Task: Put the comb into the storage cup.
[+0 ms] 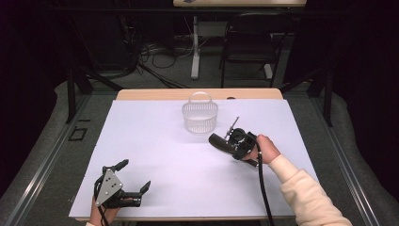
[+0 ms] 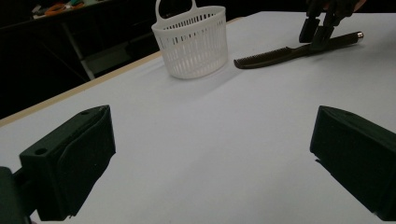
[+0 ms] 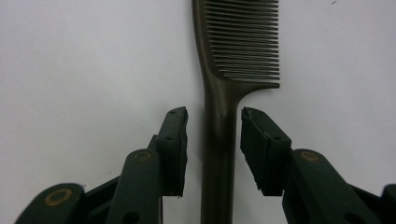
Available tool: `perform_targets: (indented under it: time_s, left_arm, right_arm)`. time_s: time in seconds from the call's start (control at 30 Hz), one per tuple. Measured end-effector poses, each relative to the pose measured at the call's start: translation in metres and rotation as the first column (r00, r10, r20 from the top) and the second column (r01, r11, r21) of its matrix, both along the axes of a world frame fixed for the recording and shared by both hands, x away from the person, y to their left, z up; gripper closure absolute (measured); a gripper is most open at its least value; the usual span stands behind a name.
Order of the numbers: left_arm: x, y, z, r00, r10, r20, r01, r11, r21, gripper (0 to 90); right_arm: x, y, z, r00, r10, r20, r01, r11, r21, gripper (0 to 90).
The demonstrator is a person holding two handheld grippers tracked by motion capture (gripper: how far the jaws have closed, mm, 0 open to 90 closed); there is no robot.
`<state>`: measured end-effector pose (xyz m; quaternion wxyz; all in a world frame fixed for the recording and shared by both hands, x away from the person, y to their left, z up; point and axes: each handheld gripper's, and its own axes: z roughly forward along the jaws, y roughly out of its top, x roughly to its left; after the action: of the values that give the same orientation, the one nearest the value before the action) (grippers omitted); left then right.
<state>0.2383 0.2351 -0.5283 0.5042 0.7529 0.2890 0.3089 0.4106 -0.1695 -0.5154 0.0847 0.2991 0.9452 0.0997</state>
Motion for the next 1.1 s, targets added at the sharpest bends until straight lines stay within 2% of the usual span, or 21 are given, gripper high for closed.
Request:
perform_targets:
  time_s: [0.1,0.13,0.17,0.4,0.53,0.63,0.8,1.0,1.03,1.1]
  left_arm:
    - [0.0,-0.001,0.0,1.0,-0.004,0.0,0.004,1.0,0.004,0.0]
    - [0.0,-0.001,0.0,1.0,-0.003,0.001,0.003,1.0,0.005,0.0]
    - [0.0,-0.001,0.0,1.0,-0.005,0.0,0.005,1.0,0.004,0.0]
    - [-0.001,-0.001,0.0,1.0,-0.004,0.002,0.004,1.0,0.007,0.0]
    - [0.001,0.0,-0.001,1.0,-0.007,-0.002,0.007,1.0,0.005,0.0]
    - [0.001,0.0,-0.001,0.9999,-0.01,-0.006,0.01,0.9999,0.004,0.0]
    - [0.0,0.0,0.0,0.9999,-0.01,-0.003,0.01,0.9999,0.002,0.0]
    - [0.0,0.0,0.0,1.0,-0.008,-0.001,0.008,1.0,0.005,0.0]
    - [0.0,0.0,-0.001,1.0,-0.008,-0.002,0.008,0.9999,0.008,0.0]
    - [0.0,-0.001,-0.001,1.0,-0.009,-0.003,0.009,0.9999,0.01,0.0]
  right_arm:
    - [0.002,0.004,-0.003,0.9999,-0.002,-0.017,0.002,1.0,-0.028,63.0]
    - [0.002,0.005,-0.005,0.9999,-0.012,-0.006,0.012,1.0,-0.026,63.8]
    - [0.004,0.005,-0.005,1.0,-0.001,-0.004,0.001,0.999,-0.034,63.9]
    - [0.008,0.006,-0.009,0.9994,-0.034,0.0,0.033,0.997,-0.071,65.3]
    - [0.01,0.006,-0.011,0.9989,-0.045,-0.015,0.044,0.997,-0.058,69.0]
    - [0.01,0.006,-0.011,0.9989,-0.043,-0.016,0.042,0.997,-0.063,70.4]
    - [0.009,0.005,-0.011,0.9984,-0.054,-0.014,0.053,0.998,-0.042,72.3]
    - [0.004,0.001,-0.01,0.9989,-0.041,0.022,0.042,0.998,-0.038,72.7]
    - [0.002,0.0,-0.011,0.9983,-0.05,0.03,0.051,0.999,-0.014,72.7]
    - [0.001,-0.003,-0.007,0.9987,-0.043,0.028,0.044,0.999,-0.023,72.7]
